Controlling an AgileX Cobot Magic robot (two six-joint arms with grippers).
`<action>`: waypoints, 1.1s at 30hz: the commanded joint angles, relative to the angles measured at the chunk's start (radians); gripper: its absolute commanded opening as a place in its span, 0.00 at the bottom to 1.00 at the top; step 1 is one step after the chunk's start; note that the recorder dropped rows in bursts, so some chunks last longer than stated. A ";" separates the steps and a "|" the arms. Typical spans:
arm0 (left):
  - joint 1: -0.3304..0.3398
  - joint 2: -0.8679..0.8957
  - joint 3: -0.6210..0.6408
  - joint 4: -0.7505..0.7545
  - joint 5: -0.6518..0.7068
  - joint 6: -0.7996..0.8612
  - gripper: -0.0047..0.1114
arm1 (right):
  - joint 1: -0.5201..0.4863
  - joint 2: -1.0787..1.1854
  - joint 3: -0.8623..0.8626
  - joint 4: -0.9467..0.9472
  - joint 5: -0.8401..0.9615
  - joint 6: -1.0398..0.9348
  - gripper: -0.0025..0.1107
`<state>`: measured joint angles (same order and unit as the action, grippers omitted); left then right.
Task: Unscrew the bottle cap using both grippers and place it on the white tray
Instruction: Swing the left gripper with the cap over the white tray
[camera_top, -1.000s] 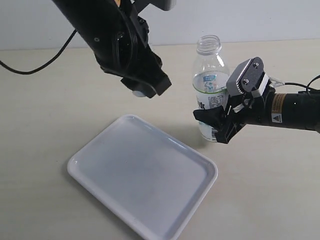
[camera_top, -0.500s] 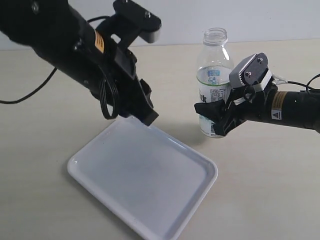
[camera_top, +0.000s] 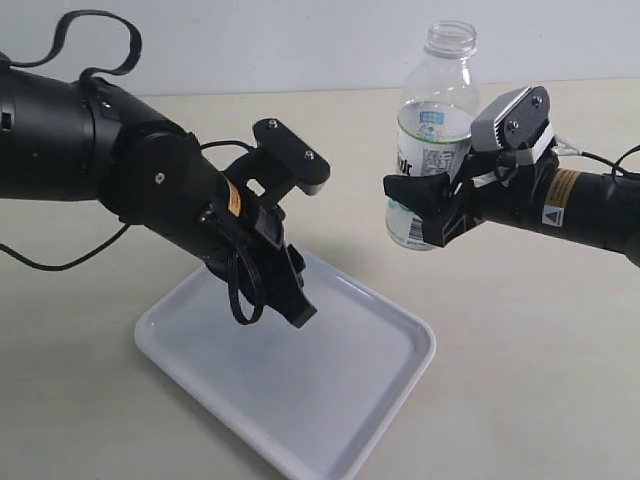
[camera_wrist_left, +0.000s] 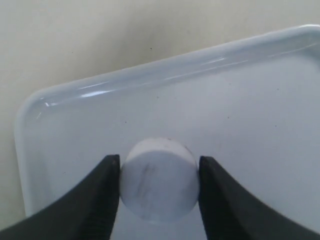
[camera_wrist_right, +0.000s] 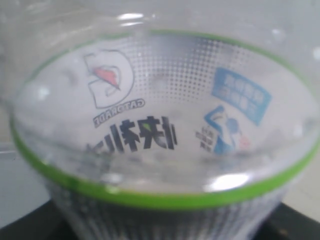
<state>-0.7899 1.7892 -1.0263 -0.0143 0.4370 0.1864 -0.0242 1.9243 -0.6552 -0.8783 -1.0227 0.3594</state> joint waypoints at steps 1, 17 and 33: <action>-0.006 0.024 0.002 0.004 -0.011 -0.007 0.04 | 0.002 -0.002 -0.001 0.066 -0.095 -0.056 0.02; 0.034 0.120 0.000 0.002 0.035 -0.093 0.04 | 0.002 -0.002 -0.001 0.014 -0.100 -0.059 0.02; 0.034 0.166 0.000 0.002 0.043 -0.093 0.04 | 0.002 -0.002 -0.001 0.012 -0.100 -0.059 0.02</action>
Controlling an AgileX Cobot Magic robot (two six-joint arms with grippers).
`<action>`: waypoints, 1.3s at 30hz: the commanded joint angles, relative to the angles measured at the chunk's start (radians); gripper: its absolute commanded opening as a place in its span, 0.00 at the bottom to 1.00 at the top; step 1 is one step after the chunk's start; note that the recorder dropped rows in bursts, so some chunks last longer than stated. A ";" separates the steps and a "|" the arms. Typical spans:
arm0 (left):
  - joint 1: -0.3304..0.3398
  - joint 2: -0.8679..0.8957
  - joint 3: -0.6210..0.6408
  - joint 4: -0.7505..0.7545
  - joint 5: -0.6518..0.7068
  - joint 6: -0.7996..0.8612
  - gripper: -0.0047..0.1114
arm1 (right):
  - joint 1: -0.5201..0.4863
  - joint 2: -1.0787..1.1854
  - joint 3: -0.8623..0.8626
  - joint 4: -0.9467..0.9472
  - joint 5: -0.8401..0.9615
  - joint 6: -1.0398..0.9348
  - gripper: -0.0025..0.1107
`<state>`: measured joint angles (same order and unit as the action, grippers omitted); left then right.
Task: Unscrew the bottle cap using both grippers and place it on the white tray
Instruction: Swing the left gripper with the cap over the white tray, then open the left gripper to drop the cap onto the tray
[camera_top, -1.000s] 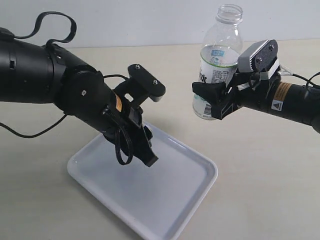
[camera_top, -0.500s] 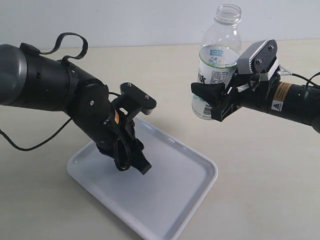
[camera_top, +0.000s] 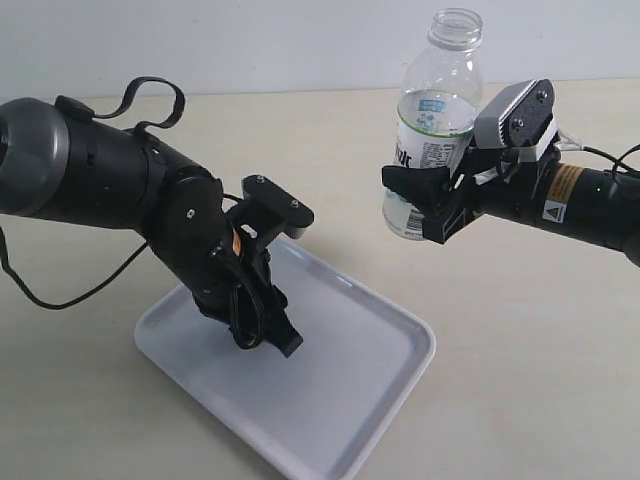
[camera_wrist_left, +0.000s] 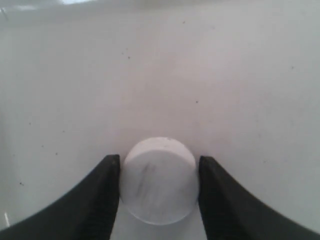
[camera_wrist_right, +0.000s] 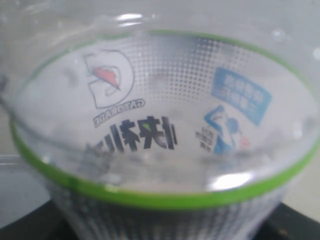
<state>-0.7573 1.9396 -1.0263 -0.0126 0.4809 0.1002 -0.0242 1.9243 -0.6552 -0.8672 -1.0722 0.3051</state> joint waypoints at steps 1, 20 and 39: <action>0.002 0.015 0.000 0.001 -0.001 -0.006 0.06 | 0.002 -0.002 -0.001 0.001 -0.050 -0.005 0.02; 0.002 -0.206 0.013 0.013 0.008 0.064 0.85 | 0.002 0.181 -0.100 -0.032 -0.149 -0.034 0.02; 0.002 -0.374 0.107 0.013 -0.126 0.081 0.85 | 0.002 0.240 -0.100 -0.117 -0.149 -0.081 0.02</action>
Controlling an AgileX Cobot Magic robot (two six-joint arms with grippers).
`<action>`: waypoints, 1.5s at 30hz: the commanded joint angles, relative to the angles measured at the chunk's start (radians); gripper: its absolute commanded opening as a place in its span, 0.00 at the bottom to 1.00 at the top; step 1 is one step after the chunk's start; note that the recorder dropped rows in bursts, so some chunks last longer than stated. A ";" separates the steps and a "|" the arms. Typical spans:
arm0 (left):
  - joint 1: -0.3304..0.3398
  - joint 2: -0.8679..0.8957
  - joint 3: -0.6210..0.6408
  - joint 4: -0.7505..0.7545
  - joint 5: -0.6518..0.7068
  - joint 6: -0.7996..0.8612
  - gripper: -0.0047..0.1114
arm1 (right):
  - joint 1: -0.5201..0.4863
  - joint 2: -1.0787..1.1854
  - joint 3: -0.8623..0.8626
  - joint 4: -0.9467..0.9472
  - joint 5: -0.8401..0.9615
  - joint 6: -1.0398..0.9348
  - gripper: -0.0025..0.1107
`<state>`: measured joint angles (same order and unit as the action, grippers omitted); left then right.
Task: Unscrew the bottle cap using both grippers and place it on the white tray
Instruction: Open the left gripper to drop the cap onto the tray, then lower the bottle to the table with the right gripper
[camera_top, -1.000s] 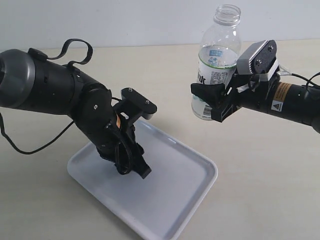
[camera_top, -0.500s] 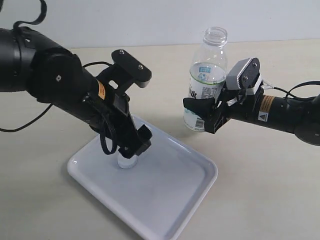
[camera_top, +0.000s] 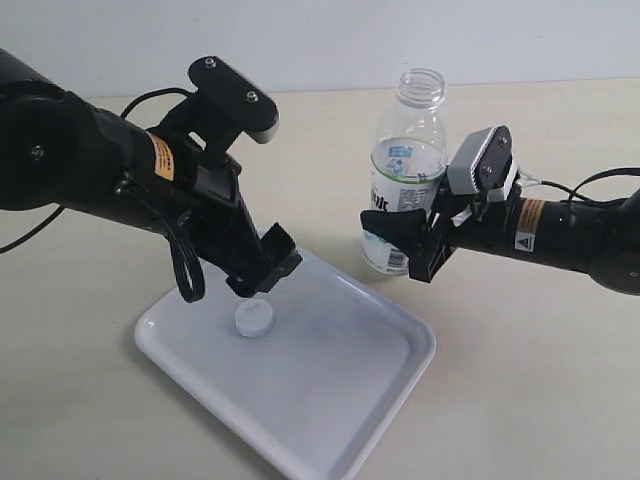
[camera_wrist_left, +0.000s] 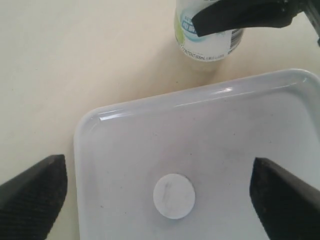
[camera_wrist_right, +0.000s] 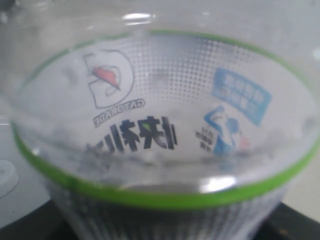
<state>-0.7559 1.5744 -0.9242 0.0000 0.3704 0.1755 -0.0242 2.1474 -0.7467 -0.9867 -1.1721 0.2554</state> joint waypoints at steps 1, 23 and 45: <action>0.000 -0.008 0.005 0.000 -0.016 0.006 0.85 | 0.002 0.022 -0.008 0.004 -0.049 -0.036 0.02; 0.000 -0.008 0.005 0.000 -0.014 0.008 0.85 | 0.002 0.030 -0.008 0.000 -0.049 -0.041 0.83; 0.000 -0.008 0.005 0.000 -0.009 0.028 0.85 | -0.013 -0.161 -0.008 -0.184 0.255 0.227 0.86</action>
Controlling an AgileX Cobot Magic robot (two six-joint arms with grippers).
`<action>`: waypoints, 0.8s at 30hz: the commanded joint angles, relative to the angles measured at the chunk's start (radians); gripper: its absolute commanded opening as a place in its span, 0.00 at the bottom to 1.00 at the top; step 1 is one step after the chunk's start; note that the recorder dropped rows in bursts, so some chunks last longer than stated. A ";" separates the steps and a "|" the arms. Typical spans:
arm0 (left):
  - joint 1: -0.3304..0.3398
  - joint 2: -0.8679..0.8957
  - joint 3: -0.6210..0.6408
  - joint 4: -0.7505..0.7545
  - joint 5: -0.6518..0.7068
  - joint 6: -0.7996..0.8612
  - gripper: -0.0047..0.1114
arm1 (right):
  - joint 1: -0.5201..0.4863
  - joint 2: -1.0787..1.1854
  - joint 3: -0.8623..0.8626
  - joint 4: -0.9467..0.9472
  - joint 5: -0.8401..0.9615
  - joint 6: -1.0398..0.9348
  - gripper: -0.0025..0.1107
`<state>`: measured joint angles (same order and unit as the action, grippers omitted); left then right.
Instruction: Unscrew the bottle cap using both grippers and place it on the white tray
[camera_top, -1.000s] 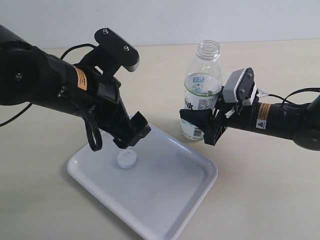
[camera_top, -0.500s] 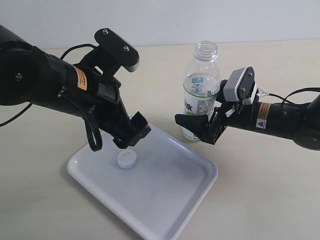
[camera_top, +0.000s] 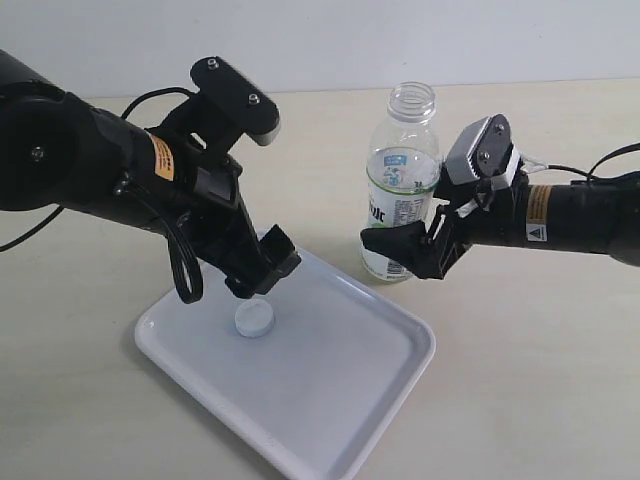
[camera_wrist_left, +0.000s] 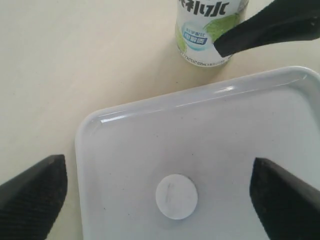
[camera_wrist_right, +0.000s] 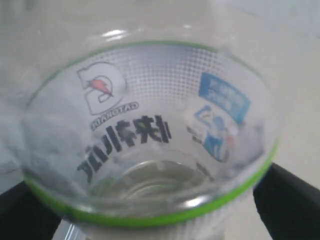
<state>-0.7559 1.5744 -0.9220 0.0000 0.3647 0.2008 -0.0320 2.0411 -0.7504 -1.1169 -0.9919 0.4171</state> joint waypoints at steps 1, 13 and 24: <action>0.000 -0.008 0.003 0.000 -0.005 0.002 0.85 | -0.005 -0.068 -0.005 -0.066 0.082 0.093 0.86; 0.000 -0.008 0.003 0.000 -0.012 0.005 0.85 | -0.005 -0.228 -0.005 -0.382 0.268 0.517 0.86; 0.000 -0.008 0.003 0.000 -0.031 0.005 0.85 | -0.005 -0.274 -0.005 -0.587 0.340 0.866 0.86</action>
<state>-0.7559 1.5744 -0.9220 0.0000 0.3547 0.2047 -0.0320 1.7780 -0.7487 -1.6518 -0.6559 1.1957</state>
